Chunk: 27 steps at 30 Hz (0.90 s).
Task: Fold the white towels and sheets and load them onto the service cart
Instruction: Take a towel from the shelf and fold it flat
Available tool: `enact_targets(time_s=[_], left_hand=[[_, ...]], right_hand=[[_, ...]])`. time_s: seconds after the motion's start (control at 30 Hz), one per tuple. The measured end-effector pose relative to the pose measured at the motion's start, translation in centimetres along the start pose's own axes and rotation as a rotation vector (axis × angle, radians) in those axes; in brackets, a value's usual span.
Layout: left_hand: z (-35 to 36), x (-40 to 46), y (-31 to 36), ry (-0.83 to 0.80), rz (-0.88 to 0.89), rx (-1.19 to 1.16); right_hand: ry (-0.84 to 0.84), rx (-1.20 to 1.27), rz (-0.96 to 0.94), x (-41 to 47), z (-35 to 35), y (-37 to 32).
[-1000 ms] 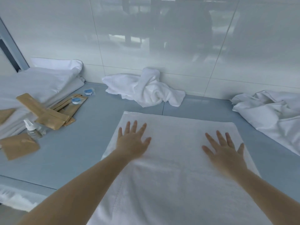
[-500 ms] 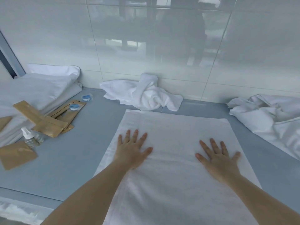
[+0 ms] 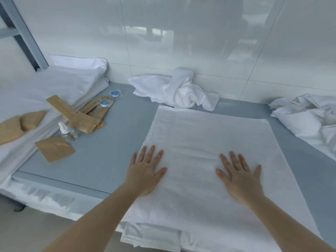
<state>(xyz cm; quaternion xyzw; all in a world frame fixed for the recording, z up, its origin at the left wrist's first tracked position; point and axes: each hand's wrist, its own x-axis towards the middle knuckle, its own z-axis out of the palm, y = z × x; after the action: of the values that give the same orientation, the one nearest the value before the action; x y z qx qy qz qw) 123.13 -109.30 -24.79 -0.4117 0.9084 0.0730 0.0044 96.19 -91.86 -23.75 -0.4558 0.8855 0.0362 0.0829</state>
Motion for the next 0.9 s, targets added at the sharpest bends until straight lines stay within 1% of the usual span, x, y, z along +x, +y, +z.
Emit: enact_targets(time_s=[0.1,0.17,0.2,0.27,0.33,0.37,0.43,0.5,0.7,0.8,0.9], left_hand=[[-0.6,-3.2,-2.2,-0.014,-0.1,-0.039],[-1.0,-5.4,-2.5,0.072,-0.181,-0.046],[-1.3,-6.6,-2.5,0.13,-0.219,-0.05],[-1.4,-8.6,-2.5,0.236,-0.273,-0.106],[-1.2,-10.0,-2.5,0.283,-0.319,-0.169],[-1.1,-10.5,-2.5,0.297,-0.333,-0.188],[-0.9,-11.1,-2.4,0.314,-0.338,-0.21],[-0.7,-11.3,-2.4,0.305,-0.33,-0.197],[-0.5,-11.2,-2.4,0.267,-0.332,-0.159],[-0.5,-11.2,-2.3,0.258,-0.332,-0.222],[-0.8,-11.0,-2.0,0.235,-0.344,-0.311]], right_hand=[[-0.013,-0.017,0.041,-0.7,-1.1,-1.7],[0.015,-0.005,-0.049,-1.2,-1.6,-5.0],[0.025,0.027,-0.147,-1.5,-1.8,-7.2],[0.025,0.139,-0.412,-2.0,-2.0,-12.2],[0.031,0.256,-0.658,-2.5,-2.2,-17.2],[0.036,0.296,-0.743,-2.6,-2.3,-19.3],[0.038,0.302,-0.848,-2.5,-2.3,-22.0],[0.031,0.257,-0.895,-2.1,-2.2,-23.1],[0.059,0.142,-0.91,-1.2,-2.3,-23.8],[0.035,0.107,-0.901,-1.2,-2.3,-24.0],[0.033,0.136,-0.898,-1.3,-2.6,-23.7]])
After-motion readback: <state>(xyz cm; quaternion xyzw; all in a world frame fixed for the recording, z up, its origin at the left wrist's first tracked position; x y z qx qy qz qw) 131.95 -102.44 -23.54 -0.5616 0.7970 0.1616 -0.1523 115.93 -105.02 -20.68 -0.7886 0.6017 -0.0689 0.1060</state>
